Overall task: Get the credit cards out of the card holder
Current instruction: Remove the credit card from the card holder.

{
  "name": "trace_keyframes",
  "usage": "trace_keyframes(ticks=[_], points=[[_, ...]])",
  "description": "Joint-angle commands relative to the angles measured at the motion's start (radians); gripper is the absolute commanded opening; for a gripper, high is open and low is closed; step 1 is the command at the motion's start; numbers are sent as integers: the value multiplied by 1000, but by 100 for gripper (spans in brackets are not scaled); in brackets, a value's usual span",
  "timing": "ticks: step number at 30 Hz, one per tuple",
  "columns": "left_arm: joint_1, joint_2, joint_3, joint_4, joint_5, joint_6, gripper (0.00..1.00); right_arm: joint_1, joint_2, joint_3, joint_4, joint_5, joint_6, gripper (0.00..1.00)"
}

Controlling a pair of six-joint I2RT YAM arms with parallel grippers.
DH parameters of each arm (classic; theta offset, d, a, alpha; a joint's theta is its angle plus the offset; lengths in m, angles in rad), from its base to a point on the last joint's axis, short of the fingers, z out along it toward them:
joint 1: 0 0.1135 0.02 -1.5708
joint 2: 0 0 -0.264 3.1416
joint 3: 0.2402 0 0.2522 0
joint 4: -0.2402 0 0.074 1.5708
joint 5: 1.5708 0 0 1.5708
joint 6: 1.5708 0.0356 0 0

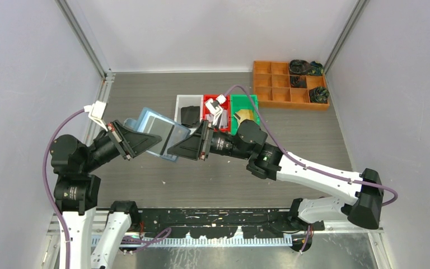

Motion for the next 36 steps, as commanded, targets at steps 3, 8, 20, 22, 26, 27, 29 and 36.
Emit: trace_keyframes(ticks=[3, 8, 20, 22, 26, 27, 29, 36], points=[[-3, -11, 18, 95, 17, -46, 7, 4, 37, 28, 191, -21, 52, 54], [-3, -13, 17, 111, 20, -70, 9, 5, 60, 45, 194, -19, 54, 51], [-3, -22, -18, 110, 37, -91, 20, 0, 136, 47, 377, -5, 149, 34], [-3, -23, -14, 111, 37, -94, 23, 0, 131, 33, 390, 1, 153, 28], [-3, -21, -15, 133, 38, -120, 32, -2, 119, 0, 414, 16, 156, 18], [-3, -19, -17, 145, 40, -130, 33, -1, 117, -8, 429, 18, 158, 16], [-3, -16, -19, 158, 42, -145, 34, -2, 117, -21, 449, 22, 165, 12], [-3, -20, -12, 180, 29, -170, 29, -3, 106, -50, 464, 32, 168, 8]])
